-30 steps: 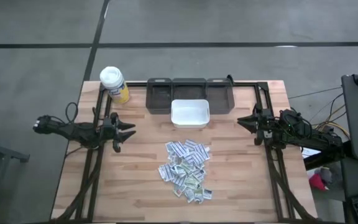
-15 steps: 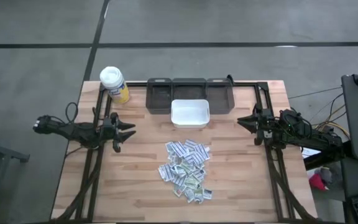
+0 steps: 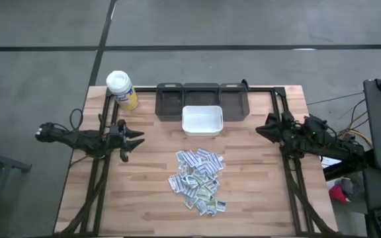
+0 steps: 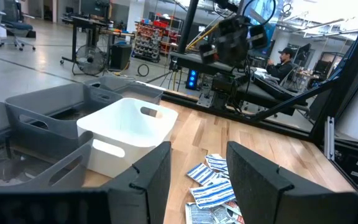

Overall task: Pick & Place First Aid Supplies
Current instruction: Put the blue bandage pack into the right black bin

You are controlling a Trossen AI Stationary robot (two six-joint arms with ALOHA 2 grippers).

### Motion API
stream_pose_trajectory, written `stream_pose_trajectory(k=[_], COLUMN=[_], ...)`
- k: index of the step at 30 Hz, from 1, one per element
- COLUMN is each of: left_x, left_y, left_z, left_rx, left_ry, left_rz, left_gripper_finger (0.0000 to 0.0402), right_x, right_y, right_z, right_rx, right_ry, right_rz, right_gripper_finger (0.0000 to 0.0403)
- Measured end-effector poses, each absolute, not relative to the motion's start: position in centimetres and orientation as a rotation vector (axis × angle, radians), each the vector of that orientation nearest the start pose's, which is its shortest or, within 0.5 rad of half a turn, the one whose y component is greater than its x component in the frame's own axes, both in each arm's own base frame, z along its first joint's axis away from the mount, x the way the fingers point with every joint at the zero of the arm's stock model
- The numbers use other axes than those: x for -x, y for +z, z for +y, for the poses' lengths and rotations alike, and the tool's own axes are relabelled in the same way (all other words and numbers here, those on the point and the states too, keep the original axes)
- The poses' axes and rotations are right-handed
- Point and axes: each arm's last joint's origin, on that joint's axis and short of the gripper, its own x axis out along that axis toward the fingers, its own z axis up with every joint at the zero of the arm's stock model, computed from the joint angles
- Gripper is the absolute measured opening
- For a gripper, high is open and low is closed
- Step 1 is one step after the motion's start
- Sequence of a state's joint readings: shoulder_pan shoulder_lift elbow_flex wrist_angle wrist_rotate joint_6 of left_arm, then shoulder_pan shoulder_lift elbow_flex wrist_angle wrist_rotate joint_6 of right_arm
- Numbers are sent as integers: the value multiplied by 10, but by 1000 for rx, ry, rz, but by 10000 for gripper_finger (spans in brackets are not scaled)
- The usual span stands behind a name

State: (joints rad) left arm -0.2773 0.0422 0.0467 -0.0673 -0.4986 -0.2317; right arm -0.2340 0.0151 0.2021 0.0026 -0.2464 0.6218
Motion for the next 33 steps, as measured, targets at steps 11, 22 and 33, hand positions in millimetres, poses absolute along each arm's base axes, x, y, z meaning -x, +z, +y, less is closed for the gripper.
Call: stream_pose_trajectory(k=[11,22,33], left_x=[-94,-94,-94], left_y=[170,170,170], left_z=[-12,-12,-12], left_rx=[207,207,207], left_ry=[227,227,227], left_rz=[32,32,32], left_gripper_finger=[161,161,161], right_x=[-100,-162,-237], right_y=[289,319,281], right_z=[-16,-31,-49], right_rx=[-386,-290,-480], right_ry=[65,-13,-93], right_rz=[-115,449,843], right_gripper_finger=[63,63,63])
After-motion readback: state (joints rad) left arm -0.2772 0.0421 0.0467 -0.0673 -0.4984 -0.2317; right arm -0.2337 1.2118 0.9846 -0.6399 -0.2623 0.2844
